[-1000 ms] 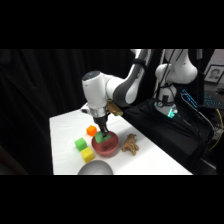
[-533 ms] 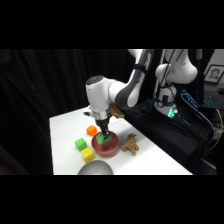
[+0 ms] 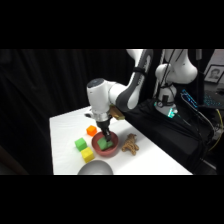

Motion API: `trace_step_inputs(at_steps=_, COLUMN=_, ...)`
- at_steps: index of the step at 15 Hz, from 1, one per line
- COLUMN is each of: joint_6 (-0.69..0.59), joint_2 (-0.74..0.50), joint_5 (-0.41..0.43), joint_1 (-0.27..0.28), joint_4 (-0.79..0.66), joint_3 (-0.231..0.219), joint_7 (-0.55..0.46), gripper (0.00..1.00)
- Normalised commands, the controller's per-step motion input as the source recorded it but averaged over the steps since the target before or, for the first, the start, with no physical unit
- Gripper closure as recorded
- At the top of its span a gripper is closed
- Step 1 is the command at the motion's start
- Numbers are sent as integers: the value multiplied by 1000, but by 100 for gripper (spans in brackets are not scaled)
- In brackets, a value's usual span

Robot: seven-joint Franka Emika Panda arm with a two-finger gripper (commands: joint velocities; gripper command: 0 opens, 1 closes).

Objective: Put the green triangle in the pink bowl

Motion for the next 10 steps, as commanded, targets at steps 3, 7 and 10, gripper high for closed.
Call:
trace_step_inputs(at_steps=3, joint_6=22, joint_2=-13, joint_5=140, joint_1=-13, joint_4=1, joint_3=16, joint_7=-106, gripper=0)
trace_step_inputs(at_steps=7, joint_6=-110, joint_2=-35, joint_5=144, joint_1=-12, joint_4=40, joint_3=24, joint_7=-125, gripper=0)
trace_step_inputs(at_steps=10, joint_6=-244, joint_2=-96, joint_5=168, joint_1=-27, joint_4=83, joint_3=46, joint_7=-168, gripper=0)
